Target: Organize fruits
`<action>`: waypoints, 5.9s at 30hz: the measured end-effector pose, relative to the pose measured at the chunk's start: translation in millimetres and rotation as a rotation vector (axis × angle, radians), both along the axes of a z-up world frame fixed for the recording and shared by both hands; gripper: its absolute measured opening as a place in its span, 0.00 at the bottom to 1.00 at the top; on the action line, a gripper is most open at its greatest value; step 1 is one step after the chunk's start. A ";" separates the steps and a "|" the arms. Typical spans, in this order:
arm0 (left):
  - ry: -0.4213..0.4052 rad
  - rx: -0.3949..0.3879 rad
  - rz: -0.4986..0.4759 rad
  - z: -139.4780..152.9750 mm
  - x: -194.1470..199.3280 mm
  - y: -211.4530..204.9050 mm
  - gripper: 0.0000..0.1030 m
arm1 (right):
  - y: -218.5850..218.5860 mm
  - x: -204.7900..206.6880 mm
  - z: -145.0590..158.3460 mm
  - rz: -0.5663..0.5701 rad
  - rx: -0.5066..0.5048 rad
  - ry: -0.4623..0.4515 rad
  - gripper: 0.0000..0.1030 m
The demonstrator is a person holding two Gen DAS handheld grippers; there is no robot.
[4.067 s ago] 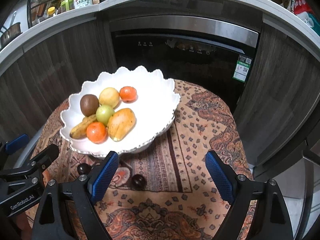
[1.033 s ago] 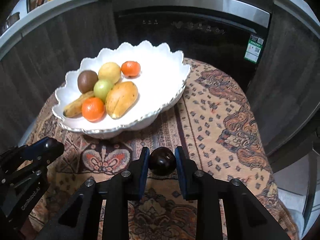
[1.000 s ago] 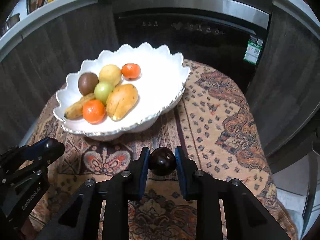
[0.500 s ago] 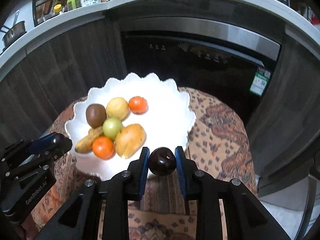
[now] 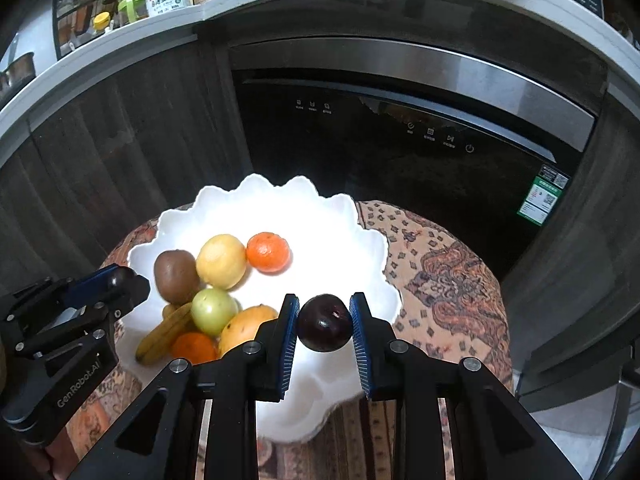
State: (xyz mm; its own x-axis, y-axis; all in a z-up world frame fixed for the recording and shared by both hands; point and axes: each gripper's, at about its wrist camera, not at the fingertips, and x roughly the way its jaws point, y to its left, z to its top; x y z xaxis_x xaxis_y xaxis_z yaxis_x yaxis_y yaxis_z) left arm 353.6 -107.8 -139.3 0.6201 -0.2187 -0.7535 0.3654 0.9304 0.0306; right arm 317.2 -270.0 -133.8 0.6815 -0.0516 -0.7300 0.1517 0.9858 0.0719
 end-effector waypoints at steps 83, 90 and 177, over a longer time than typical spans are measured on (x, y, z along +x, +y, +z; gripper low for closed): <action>-0.100 -0.001 0.196 64.5 -184.7 66.4 0.95 | 31.2 -171.6 52.6 -0.071 -0.038 -0.134 0.78; -0.091 0.001 0.202 58.8 -196.6 68.9 0.95 | 34.8 -189.0 45.5 -0.071 -0.032 -0.137 0.78; -0.116 0.040 0.223 62.3 -210.6 69.0 0.95 | 33.3 -200.5 49.1 -0.082 -0.009 -0.162 0.78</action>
State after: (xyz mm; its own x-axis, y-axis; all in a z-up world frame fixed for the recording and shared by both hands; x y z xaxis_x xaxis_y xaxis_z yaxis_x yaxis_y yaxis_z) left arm 143.0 -38.8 -77.0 0.7323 -0.0382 -0.6799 0.1429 0.9848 0.0985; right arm 116.7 -236.7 -84.8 0.7835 -0.1174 -0.6101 0.2184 0.9714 0.0935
